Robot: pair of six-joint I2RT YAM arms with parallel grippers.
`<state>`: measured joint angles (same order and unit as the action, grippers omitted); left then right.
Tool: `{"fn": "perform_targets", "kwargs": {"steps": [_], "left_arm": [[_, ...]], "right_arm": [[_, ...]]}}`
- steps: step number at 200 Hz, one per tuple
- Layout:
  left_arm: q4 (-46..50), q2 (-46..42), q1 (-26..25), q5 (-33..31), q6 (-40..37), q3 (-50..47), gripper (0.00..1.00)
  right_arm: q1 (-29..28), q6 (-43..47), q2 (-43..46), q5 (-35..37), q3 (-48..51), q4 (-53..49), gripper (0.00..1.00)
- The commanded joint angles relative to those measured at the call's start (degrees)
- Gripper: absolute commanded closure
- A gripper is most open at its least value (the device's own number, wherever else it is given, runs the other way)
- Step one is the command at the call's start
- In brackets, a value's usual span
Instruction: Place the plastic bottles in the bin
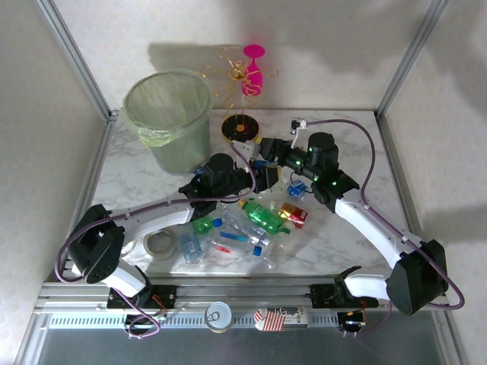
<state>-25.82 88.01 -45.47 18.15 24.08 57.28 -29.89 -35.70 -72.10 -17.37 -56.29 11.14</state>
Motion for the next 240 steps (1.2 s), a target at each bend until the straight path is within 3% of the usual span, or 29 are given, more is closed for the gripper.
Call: {"fn": "perform_targets", "kwargs": {"steps": [1,22,86,140,193,240], "left_arm": [[-1.07,-2.12,-0.24,-3.83,-1.37,-1.01,0.46],[-0.53,-3.18,0.02,-5.73,-1.52,-1.64,0.47],[4.46,-7.99,2.71,-9.92,-3.48,-1.66,0.49],[14.94,-9.75,8.04,-15.69,-9.93,6.04,0.51],[27.03,-5.14,18.79,-22.11,-14.44,21.87,0.53],[34.31,3.19,28.15,-22.90,-15.31,34.05,0.53]], "right_arm": [[-0.48,0.49,2.18,1.07,-1.53,-1.33,0.32],[-0.35,2.13,2.80,3.86,-3.15,-3.82,0.22],[1.23,4.13,4.42,9.07,-2.86,-7.39,0.02],[1.72,4.45,4.86,9.81,0.34,-7.07,0.01],[1.69,3.63,3.25,7.31,2.97,-5.79,0.01],[1.68,3.66,2.23,5.64,4.26,-6.18,0.01]]}}
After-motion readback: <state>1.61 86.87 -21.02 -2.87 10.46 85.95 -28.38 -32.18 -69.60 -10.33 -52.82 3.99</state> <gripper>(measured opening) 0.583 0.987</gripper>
